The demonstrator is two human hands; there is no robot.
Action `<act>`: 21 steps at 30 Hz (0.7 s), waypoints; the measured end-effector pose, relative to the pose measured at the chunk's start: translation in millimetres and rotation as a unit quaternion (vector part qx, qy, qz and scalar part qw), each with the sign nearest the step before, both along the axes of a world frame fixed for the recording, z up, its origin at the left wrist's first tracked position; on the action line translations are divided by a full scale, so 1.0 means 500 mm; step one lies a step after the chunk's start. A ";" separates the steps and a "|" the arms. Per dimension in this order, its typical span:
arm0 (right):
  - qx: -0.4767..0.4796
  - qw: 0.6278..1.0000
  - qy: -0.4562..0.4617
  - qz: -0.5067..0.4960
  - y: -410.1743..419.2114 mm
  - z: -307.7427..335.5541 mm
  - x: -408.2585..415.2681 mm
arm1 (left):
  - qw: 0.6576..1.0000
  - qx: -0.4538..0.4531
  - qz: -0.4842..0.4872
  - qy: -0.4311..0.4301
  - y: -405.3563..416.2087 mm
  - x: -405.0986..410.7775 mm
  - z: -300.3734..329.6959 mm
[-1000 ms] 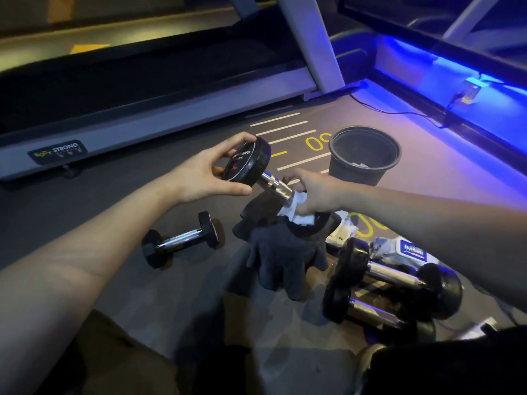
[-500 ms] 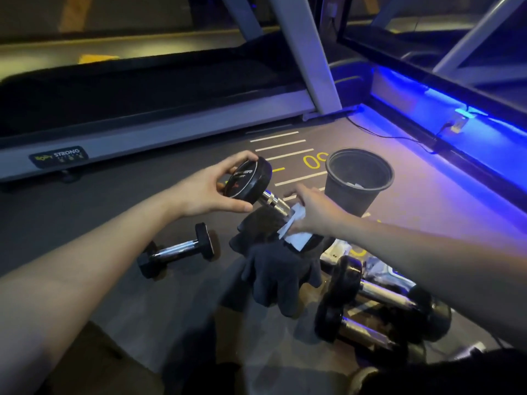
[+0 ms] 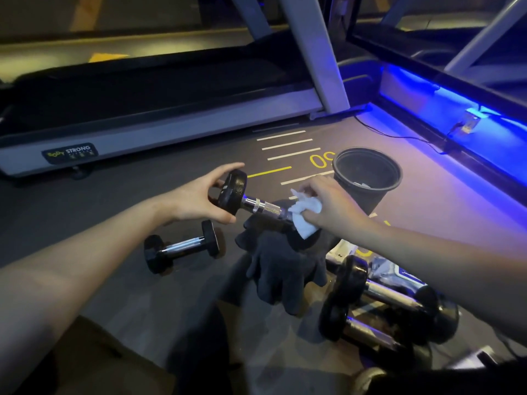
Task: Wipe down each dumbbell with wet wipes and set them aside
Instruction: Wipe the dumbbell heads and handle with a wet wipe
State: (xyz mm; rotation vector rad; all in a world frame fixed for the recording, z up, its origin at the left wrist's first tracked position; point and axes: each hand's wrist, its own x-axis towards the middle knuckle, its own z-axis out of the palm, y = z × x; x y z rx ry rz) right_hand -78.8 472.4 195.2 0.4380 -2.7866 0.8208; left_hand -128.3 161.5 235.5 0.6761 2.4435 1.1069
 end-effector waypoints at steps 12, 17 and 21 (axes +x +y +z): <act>-0.196 0.953 -0.212 -0.087 0.024 0.002 0.027 | 0.999 0.032 0.019 -0.036 -0.001 -0.021 -0.015; -0.254 0.920 -0.278 -0.109 -0.011 -0.009 0.052 | 0.996 0.042 0.029 -0.068 -0.011 -0.020 -0.026; -0.351 0.865 -0.344 -0.105 -0.034 -0.012 0.059 | 0.995 0.042 0.040 -0.075 -0.016 -0.014 -0.036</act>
